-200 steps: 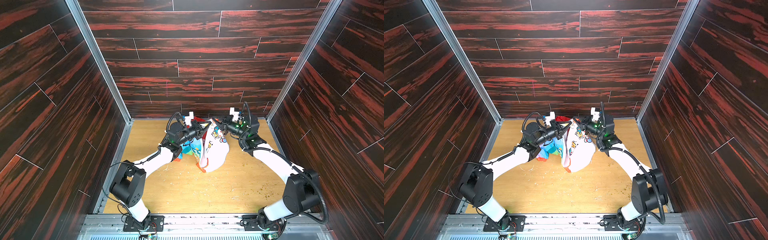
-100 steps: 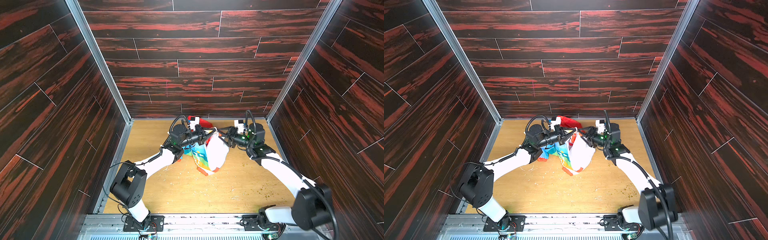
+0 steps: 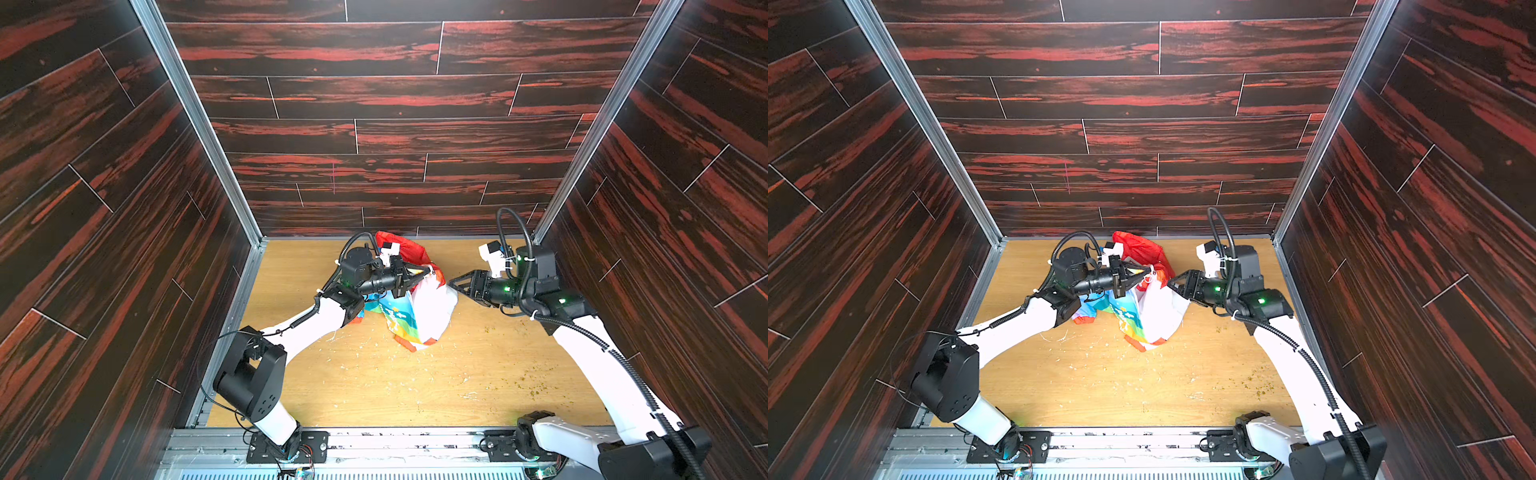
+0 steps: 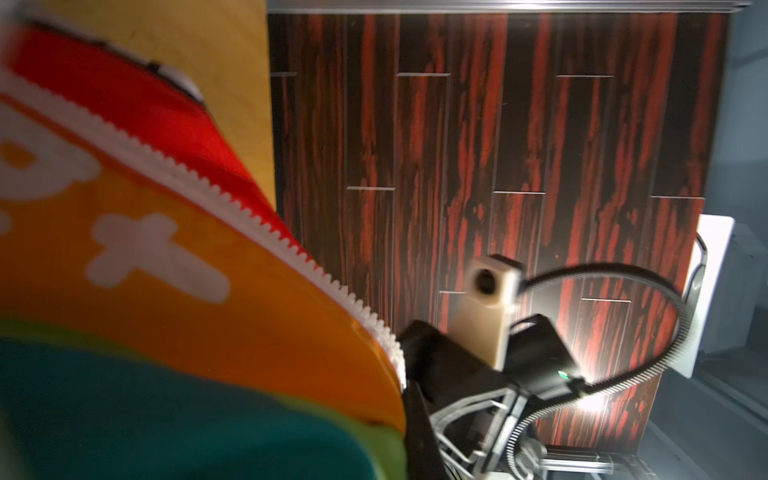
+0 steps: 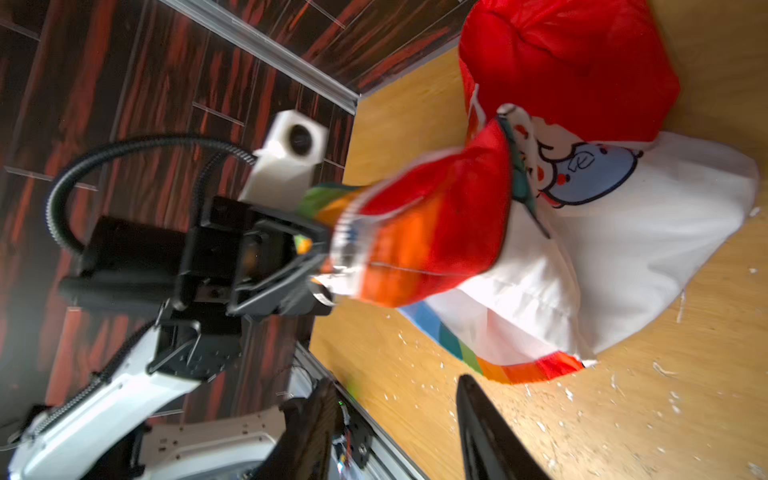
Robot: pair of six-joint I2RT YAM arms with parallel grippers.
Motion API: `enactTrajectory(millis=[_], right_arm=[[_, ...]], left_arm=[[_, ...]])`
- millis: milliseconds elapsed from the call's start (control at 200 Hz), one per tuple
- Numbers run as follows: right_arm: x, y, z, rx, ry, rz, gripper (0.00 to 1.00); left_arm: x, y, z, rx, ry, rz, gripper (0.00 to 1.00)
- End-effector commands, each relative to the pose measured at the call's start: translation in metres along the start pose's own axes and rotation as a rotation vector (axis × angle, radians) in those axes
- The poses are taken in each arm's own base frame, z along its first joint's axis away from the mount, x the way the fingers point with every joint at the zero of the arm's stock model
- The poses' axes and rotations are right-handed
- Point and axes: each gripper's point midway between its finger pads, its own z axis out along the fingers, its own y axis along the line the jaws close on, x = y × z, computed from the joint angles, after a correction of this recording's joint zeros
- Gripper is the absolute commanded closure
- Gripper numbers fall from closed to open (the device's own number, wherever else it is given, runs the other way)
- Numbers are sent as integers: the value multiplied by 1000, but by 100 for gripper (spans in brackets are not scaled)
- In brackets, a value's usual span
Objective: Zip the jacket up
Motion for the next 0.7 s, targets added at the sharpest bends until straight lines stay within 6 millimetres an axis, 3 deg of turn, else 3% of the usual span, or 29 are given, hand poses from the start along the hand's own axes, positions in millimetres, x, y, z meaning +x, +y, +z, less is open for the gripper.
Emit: enactTrajectory(millis=[0, 110, 281, 436, 696], right_arm=[[14, 6, -7, 143, 84, -235, 47], [13, 15, -3, 232, 105, -358, 48], [11, 19, 6, 347, 118, -509, 55], [14, 29, 9, 405, 89, -689, 55], [21, 63, -2, 234, -109, -956, 54]], left_arm=[[18, -11, -10, -18, 60, -50, 100], [22, -7, -13, -53, 66, -90, 100], [24, -19, -16, -43, 59, -95, 100], [23, -29, -16, -25, 53, -105, 100], [20, -36, -15, -8, 51, -120, 100]])
